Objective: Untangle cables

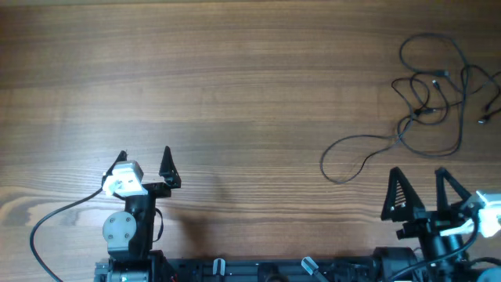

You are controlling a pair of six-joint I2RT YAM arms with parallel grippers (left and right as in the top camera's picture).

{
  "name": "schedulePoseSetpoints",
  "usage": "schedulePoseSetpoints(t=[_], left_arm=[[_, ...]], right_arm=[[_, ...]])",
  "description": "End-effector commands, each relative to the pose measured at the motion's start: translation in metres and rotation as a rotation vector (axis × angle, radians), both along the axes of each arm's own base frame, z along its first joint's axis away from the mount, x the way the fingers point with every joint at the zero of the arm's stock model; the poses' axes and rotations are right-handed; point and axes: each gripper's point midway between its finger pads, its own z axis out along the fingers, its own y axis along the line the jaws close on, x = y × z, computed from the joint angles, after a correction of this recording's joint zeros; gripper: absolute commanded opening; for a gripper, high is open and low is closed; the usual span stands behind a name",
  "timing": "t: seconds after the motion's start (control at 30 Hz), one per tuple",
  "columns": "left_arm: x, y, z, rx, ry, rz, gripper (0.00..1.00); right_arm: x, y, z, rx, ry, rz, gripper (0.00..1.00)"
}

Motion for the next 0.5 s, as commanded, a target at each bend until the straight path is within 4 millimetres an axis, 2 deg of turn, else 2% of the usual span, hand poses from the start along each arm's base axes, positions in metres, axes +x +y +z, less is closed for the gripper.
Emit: schedulePoseSetpoints(t=[0.0,0.13,0.23,0.37,0.47], left_arm=[[0.000,0.001,-0.001,0.020,0.000,0.000,1.00],[0.000,0.001,-0.001,0.020,0.000,0.000,1.00],[0.000,0.001,-0.001,0.020,0.000,0.000,1.00],[0.000,0.001,-0.001,0.020,0.000,0.000,1.00],[0.000,0.001,-0.001,0.020,0.000,0.000,1.00]], right_arm=[[0.006,0.004,-0.010,-0.004,-0.081,0.025,1.00],[0.021,0.006,-0.005,-0.048,-0.175,0.034,1.00],[0.030,0.012,0.010,-0.137,-0.334,0.056,1.00],[0.026,0.028,0.028,-0.337,-0.593,0.088,1.00],[0.022,0.030,0.028,-0.418,-0.719,0.060,1.00]])
